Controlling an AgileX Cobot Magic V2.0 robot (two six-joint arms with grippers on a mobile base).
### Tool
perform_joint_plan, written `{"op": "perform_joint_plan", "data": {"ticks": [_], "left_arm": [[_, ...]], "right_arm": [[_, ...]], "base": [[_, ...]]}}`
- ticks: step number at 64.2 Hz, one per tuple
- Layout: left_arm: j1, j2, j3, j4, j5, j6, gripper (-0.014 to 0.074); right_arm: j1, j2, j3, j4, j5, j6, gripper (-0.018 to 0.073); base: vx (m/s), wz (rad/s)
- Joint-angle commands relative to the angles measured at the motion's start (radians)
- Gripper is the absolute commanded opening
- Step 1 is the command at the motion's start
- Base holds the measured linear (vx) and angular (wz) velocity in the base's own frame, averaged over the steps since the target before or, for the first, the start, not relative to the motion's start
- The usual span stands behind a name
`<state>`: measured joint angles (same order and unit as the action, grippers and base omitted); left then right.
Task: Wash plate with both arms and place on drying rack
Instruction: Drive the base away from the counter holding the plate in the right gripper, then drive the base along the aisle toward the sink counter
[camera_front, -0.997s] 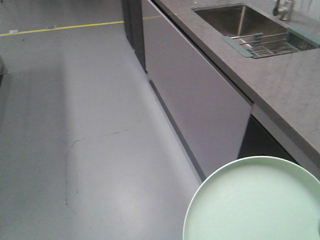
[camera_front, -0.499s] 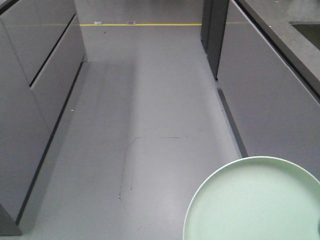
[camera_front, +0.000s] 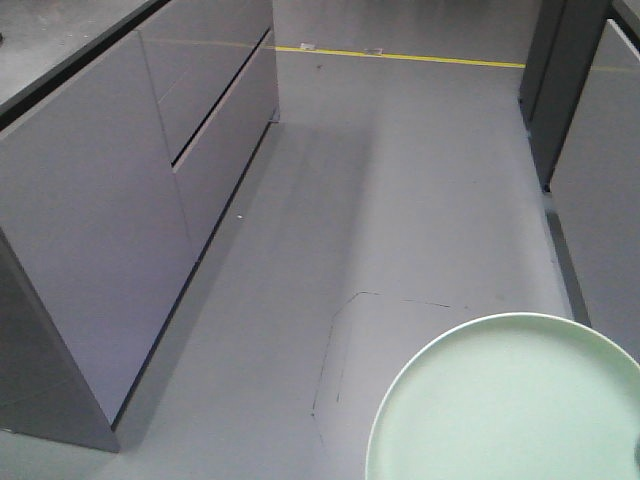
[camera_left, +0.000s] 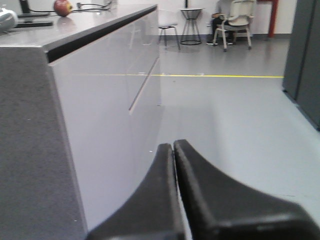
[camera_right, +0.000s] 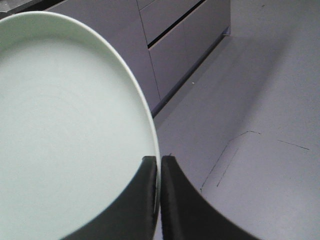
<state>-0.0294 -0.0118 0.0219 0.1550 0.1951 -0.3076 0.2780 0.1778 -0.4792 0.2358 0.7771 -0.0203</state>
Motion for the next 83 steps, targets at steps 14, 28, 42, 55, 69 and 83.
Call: {"op": "perform_joint_plan", "data": {"ticks": [14, 28, 42, 55, 69, 83], "left_arm": [[-0.008, -0.012, -0.026, 0.003, -0.069, -0.005, -0.0006], [-0.008, -0.012, -0.026, 0.003, -0.069, -0.005, -0.0006], [-0.008, -0.012, -0.026, 0.003, -0.069, -0.005, -0.0006], [-0.008, -0.012, -0.026, 0.003, -0.069, -0.005, -0.0006], [-0.008, -0.012, -0.026, 0.003, -0.069, -0.005, -0.0006], [-0.008, -0.012, -0.026, 0.003, -0.069, -0.005, -0.0006]], "right_arm": [[-0.003, 0.010, -0.026, 0.012, -0.079, -0.003, -0.0001], [-0.003, 0.010, -0.026, 0.012, -0.079, -0.003, -0.0001], [-0.003, 0.010, -0.026, 0.012, -0.079, -0.003, -0.0001], [-0.003, 0.010, -0.026, 0.012, -0.079, -0.003, -0.0001], [-0.003, 0.010, -0.026, 0.012, -0.079, -0.003, -0.0001], [-0.003, 0.010, -0.026, 0.012, -0.079, -0.003, -0.0001]], "base": [[0.18, 0.27], [0.20, 0.10], [0.22, 0.05], [0.24, 0.02], [0.24, -0.02], [0.24, -0.08]]}}
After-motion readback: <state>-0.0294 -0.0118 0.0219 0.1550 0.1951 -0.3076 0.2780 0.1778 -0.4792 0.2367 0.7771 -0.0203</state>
